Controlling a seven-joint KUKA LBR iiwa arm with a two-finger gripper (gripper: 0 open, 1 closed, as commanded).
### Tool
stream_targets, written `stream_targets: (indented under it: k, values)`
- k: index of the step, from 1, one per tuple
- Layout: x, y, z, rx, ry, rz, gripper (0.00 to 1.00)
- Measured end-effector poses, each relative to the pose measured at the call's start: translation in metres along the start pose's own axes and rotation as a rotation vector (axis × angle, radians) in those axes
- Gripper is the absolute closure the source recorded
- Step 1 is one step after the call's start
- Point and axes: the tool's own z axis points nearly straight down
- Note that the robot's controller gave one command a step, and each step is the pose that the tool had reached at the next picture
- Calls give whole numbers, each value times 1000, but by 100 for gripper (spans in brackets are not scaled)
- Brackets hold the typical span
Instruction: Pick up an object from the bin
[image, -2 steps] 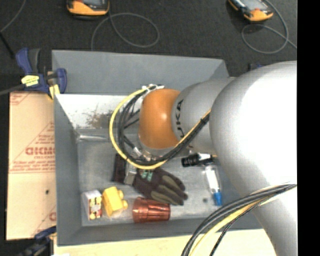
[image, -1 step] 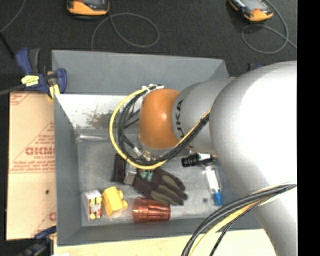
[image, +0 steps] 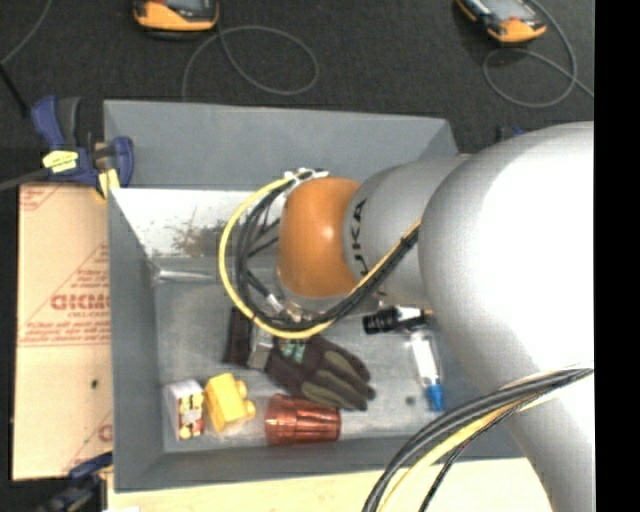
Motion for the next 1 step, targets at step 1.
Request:
stream_targets:
  k: [1]
  values:
    - [0, 0, 0, 0, 0, 1, 100]
